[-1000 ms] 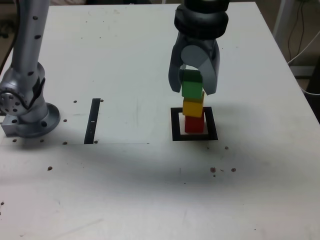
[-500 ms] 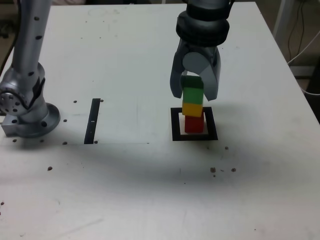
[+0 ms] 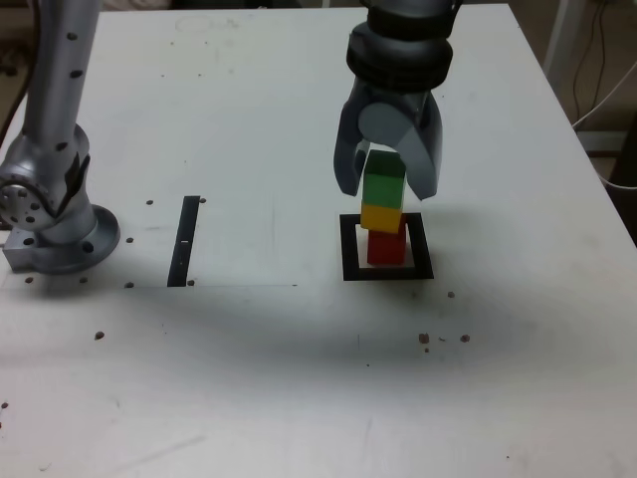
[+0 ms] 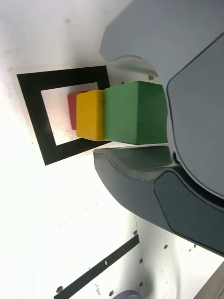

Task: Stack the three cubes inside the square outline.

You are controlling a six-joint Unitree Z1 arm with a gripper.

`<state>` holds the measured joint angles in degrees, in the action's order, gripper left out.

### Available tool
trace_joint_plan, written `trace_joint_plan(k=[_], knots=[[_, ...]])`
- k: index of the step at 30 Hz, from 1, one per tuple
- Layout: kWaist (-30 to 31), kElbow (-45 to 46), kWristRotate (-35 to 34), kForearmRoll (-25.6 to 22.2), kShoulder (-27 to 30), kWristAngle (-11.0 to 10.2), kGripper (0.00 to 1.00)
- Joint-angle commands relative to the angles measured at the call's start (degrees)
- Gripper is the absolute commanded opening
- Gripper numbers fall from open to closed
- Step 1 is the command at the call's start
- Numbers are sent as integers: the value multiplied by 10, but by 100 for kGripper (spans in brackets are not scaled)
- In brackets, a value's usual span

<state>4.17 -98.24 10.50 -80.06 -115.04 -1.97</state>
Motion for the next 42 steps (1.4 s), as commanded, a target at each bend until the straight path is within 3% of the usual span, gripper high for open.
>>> trace_joint_plan(k=[1, 10, 16, 25, 34, 42], knots=[[9, 1, -2, -1, 11, 2, 100], [42, 36, -33, -1, 89, 3, 100], [36, 94, -41, -9, 170, 1, 99], [20, 181, -44, -23, 246, -3, 100], [10, 324, -51, 74, 312, 13, 100], [9, 427, -67, 132, 313, 3, 100]])
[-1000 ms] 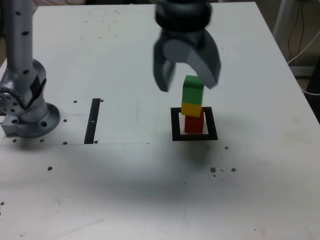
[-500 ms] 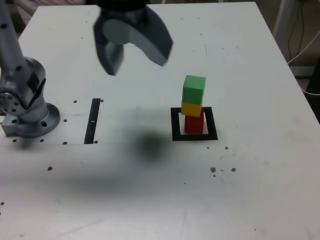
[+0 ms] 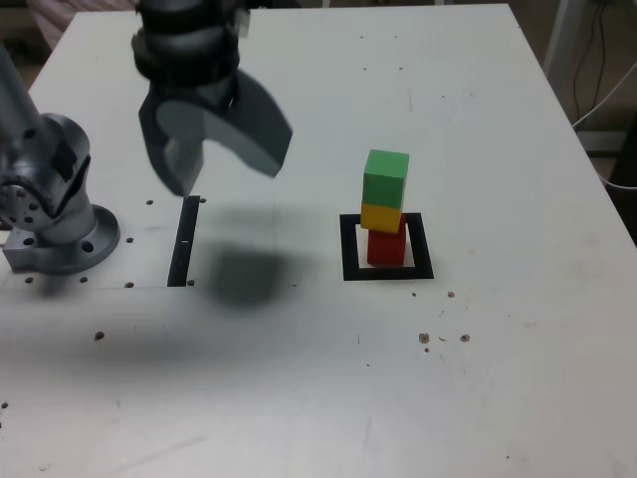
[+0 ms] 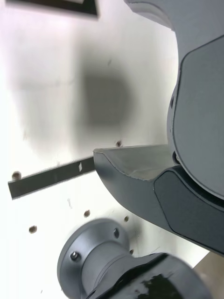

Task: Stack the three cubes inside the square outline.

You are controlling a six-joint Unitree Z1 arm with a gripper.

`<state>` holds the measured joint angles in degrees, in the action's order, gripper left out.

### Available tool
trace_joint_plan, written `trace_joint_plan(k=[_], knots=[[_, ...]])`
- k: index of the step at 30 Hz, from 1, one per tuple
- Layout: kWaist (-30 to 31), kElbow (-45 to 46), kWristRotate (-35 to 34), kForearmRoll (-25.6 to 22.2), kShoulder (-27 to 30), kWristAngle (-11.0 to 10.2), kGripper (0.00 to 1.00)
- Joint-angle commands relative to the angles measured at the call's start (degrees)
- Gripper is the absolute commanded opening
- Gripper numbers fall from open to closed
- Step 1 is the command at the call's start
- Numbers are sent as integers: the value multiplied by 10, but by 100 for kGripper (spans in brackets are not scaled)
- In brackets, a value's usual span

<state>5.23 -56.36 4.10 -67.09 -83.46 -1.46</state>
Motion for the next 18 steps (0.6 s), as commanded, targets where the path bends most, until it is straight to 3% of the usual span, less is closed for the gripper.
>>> trace_joint_plan(k=[1, 11, 18], knots=[[-1, 19, -5, 6, -4, -4, 100], [-1, 76, -67, 19, -2, 3, 100], [-1, 89, -71, 21, -10, 8, 100]])
